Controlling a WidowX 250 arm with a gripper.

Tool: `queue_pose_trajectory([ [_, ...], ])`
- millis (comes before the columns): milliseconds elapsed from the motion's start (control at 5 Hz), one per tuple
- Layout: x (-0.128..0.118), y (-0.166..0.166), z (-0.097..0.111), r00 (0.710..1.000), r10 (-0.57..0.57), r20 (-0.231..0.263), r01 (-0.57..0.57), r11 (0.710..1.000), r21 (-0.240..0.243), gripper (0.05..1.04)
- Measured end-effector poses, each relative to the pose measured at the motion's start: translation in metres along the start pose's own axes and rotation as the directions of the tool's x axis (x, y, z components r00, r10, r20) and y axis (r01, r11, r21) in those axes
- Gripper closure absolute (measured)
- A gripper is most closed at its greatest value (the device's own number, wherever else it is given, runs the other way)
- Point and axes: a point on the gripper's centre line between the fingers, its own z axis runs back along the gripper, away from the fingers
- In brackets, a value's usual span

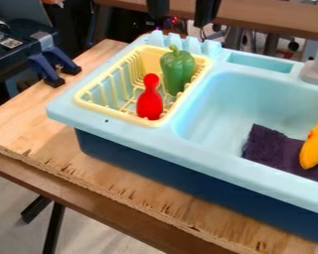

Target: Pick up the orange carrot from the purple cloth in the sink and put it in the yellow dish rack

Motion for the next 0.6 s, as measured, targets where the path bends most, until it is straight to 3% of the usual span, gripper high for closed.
queue_pose_trajectory([
  [200,0.001,-0.003,-0.013,0.999,-0.007,-0.04,0.007,1.0,0.003,0.076],
  [400,0.009,-0.037,-0.017,0.996,-0.084,0.018,0.083,0.996,0.04,0.076],
  [600,0.009,-0.093,-0.034,0.968,-0.247,0.035,0.245,0.968,0.054,0.076],
])
